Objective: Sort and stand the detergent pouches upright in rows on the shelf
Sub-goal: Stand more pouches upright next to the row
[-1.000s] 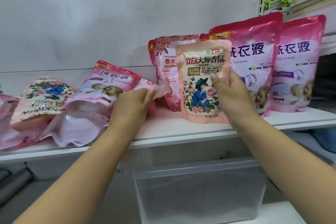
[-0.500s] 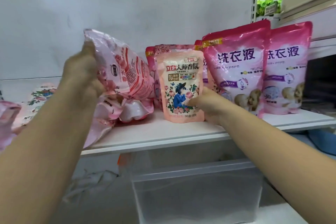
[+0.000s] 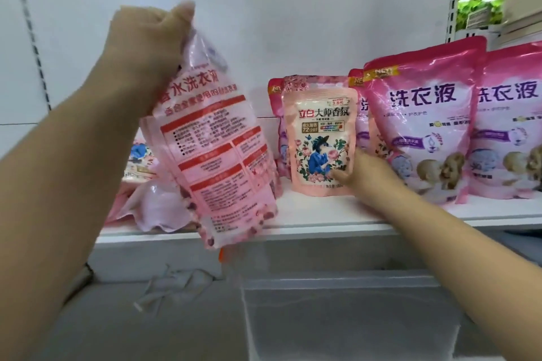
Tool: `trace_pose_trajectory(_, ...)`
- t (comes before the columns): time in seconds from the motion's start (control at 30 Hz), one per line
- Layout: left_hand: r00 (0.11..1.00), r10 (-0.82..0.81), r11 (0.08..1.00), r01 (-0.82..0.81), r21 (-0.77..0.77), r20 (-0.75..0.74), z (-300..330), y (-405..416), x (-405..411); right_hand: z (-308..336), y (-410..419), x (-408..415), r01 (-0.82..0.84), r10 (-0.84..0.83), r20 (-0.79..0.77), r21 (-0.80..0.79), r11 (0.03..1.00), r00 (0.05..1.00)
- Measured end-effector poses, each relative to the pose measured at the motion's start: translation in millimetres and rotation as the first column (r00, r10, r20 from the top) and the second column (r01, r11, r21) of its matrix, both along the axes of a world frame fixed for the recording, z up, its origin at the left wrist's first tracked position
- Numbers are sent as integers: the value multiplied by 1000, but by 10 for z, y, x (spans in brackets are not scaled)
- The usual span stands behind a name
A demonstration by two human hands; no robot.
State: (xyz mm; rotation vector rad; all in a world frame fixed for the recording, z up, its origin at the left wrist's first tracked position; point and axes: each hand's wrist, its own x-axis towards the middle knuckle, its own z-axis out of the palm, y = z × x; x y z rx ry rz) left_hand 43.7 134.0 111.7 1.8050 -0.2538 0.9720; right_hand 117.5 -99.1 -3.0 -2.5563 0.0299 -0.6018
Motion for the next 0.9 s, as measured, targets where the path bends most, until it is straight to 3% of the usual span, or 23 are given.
trace_pose_trajectory(0.1,999,-50,997,49,-52,-15,-51,4,-42,-31,86,-157,-26,27,162,-7,1000,986)
trace_pose_trajectory(0.2,987,-138,989,134,-60,-76,-134,-26,-48,78,334,-505,-270,203,420,108,957,885)
trace_pose_trajectory(0.27,981,-153,986,143,-91,-120,-109,-66,-2,118,524,-806,-445,326,498,139,884,804)
trace_pose_trajectory(0.37,981,-151,981,135,-136,-121,-93,-139,9,22,833,-1054,-502,516,359,-140,854,778)
trace_pose_trajectory(0.43,983,-165,965,145,-221,-77,-64,-208,44,-51,977,-977,-388,459,256,-283,877,851)
trace_pose_trajectory(0.53,924,-378,821,306,-482,-57,-75,-385,97,-36,1024,-776,-292,320,162,-174,940,933)
trace_pose_trajectory(0.6,857,-504,737,364,-570,-104,-117,-454,127,-29,959,-701,-325,314,179,35,945,932)
trace_pose_trajectory(0.63,800,-586,689,409,-599,-127,-135,-451,151,-29,919,-683,-371,337,192,185,910,922)
trace_pose_trajectory(0.7,694,-713,581,507,-636,-99,-184,-365,200,-6,812,-659,-495,473,185,516,699,861)
trace_pose_trajectory(0.77,726,-686,571,511,-642,-33,-286,-265,253,17,658,-562,-557,610,222,706,438,761)
trace_pose_trajectory(0.83,861,-508,742,417,-525,-34,-469,-210,277,86,513,-509,-563,668,230,754,337,708)
trace_pose_trajectory(0.9,920,-385,880,341,-330,-76,-624,-232,217,153,400,-467,-575,719,234,771,273,655)
